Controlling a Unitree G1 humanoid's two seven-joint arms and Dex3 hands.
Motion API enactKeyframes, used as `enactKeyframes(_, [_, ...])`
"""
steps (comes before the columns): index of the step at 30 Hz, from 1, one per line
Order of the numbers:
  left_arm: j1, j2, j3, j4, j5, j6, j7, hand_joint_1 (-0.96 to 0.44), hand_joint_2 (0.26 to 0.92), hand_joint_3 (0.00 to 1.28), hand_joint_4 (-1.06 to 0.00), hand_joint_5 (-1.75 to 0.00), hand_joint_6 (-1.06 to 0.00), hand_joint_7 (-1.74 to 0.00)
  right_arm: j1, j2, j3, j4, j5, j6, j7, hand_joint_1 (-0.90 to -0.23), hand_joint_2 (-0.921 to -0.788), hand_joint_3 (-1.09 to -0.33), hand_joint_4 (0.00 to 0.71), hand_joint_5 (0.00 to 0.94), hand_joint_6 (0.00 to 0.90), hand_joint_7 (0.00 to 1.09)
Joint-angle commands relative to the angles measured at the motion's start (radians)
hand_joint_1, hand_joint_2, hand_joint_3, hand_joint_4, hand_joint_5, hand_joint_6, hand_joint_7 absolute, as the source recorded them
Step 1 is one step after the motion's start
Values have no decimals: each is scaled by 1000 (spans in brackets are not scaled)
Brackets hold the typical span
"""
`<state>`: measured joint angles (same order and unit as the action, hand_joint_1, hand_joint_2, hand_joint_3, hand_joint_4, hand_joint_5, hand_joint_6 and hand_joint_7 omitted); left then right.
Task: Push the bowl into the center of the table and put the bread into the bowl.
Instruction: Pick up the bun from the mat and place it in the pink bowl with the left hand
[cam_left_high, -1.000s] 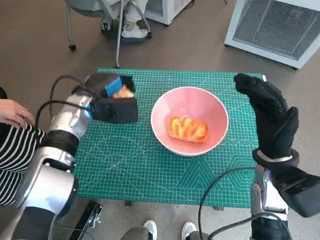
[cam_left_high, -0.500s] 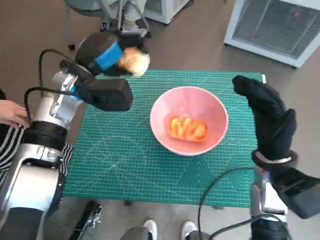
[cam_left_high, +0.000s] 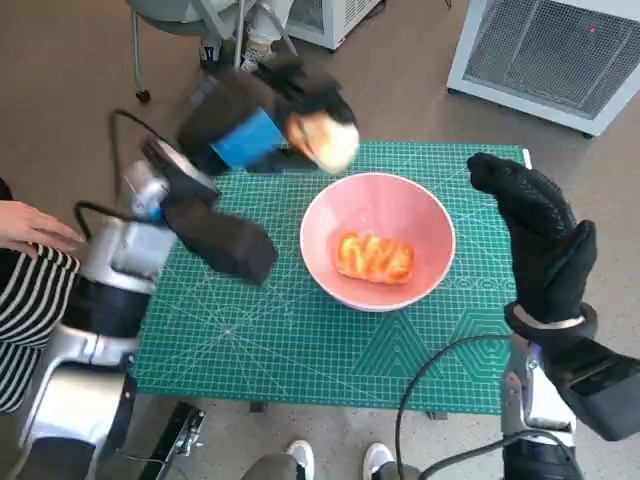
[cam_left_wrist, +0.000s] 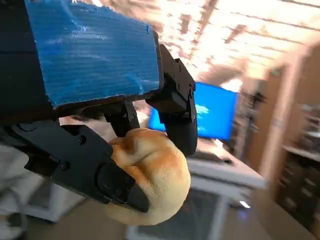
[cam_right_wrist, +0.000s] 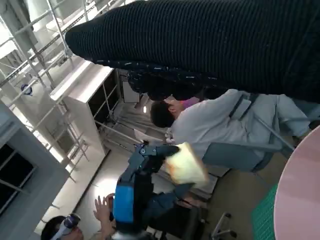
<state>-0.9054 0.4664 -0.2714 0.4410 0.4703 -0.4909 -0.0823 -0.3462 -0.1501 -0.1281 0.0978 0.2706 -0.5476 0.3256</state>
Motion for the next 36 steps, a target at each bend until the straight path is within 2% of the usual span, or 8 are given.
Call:
enactKeyframes(1, [25,-35,-24,27,-31,-17,-65,0,920,105,-611,-1174,-615,-1238,23,1,-2,0,7,12,5,-682,-921,-681,139,0,56,405])
enactKeyframes(3, [24,-51,-34,60,-45,-25,-103,-49,869,66,-555,-680,-551,-796,23,1,-2,-1,10,12,5,-682,-921,-681,138,0,56,405])
enactKeyframes(4, [24,-57,-38,76,-54,-28,-122,-78,853,42,-475,-444,-487,-581,23,1,-3,-2,11,12,5,-682,-921,-681,138,0,56,405])
enactKeyframes(5, [22,-63,-43,100,-65,-33,-149,-89,848,34,-447,-357,-469,-495,24,2,-3,-3,12,13,4,-682,-921,-681,138,0,56,405])
enactKeyframes(6, [20,-68,-46,117,-72,-37,-168,-120,830,26,-327,-228,-394,-344,26,2,-3,-4,12,13,4,-682,-921,-681,138,0,56,405])
enactKeyframes(10, [0,-80,-55,189,-103,-37,-262,-206,789,8,-74,-47,-217,-90,30,3,-4,-12,11,14,0,-682,-921,-682,137,0,57,407])
enactKeyframes(22, [6,-108,-17,228,-183,-33,-380,-366,773,3,0,0,-146,-9,34,-7,-14,-53,14,39,-9,-680,-921,-684,133,0,59,411])
enactKeyframes(36, [45,-162,124,240,-410,-84,-412,-429,827,24,1,1,-177,-21,31,-14,-38,-133,15,99,-26,-680,-921,-687,130,2,51,423])
